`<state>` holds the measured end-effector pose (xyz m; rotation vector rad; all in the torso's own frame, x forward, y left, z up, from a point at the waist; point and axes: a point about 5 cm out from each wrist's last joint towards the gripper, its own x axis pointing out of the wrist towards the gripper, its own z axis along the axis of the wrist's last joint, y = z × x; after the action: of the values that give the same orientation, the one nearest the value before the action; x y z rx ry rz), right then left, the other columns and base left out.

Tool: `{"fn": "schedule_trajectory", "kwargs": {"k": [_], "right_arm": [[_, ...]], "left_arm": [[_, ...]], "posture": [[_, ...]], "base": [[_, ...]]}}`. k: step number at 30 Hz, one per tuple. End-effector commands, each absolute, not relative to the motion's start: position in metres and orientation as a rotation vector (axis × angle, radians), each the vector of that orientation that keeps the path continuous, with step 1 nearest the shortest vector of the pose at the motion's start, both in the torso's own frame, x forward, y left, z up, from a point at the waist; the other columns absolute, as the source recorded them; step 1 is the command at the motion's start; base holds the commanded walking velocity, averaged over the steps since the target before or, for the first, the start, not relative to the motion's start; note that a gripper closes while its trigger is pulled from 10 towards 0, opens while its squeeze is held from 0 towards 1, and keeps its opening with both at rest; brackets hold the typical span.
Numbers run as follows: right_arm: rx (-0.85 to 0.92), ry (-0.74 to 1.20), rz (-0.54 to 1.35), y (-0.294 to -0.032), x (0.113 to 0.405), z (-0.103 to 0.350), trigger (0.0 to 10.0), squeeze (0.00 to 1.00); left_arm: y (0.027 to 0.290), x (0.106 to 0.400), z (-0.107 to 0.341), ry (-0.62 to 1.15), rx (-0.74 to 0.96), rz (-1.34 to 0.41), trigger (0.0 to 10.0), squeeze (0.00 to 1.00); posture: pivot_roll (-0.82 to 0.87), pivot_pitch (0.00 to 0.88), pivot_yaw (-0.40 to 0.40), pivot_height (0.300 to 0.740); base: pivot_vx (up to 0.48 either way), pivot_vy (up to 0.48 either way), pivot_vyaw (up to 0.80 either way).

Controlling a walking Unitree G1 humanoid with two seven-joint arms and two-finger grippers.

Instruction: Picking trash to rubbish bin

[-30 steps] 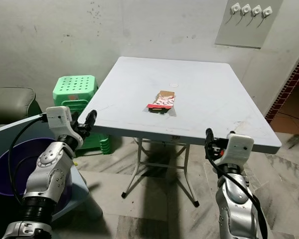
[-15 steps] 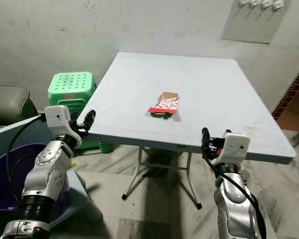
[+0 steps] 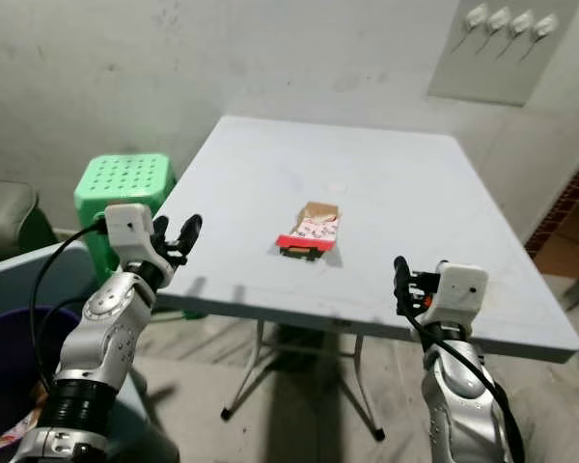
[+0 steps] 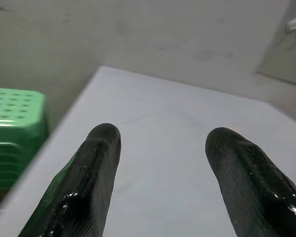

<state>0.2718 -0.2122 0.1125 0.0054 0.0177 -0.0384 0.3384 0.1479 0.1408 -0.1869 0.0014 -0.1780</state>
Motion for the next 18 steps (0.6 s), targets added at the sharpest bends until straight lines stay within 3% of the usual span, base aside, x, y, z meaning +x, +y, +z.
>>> {"fn": "schedule_trajectory", "kwargs": {"k": [1, 2, 8, 18], "right_arm": [[-0.021, 0.023, -0.014, -0.211, 0.273, 0.115, 10.0, 0.00], [-0.103, 0.018, 0.055, -0.216, 0.271, 0.117, 10.0, 0.00], [-0.219, 0.034, 0.159, -0.229, 0.271, 0.118, 10.0, 0.00], [-0.304, 0.126, 0.273, -0.240, 0.280, 0.107, 10.0, 0.00]], "left_arm": [[0.145, 0.337, 0.143, -0.005, -0.167, -0.198, 10.0, 0.00], [0.139, 0.334, 0.144, -0.013, -0.128, -0.266, 10.0, 0.00], [0.121, 0.326, 0.142, -0.008, -0.050, -0.410, 10.0, 0.00], [0.089, 0.310, 0.132, 0.007, 0.037, -0.624, 10.0, 0.00]], "posture": [[-0.01, 0.000, -0.041, 0.740], [-0.01, 0.000, -0.041, 0.740], [-0.01, 0.005, -0.040, 0.740], [-0.01, 0.018, -0.040, 0.740]], "base": [[0.000, 0.000, 0.00], [0.000, 0.000, 0.00], [0.000, 0.000, 0.00], [0.000, 0.000, 0.00]]}}
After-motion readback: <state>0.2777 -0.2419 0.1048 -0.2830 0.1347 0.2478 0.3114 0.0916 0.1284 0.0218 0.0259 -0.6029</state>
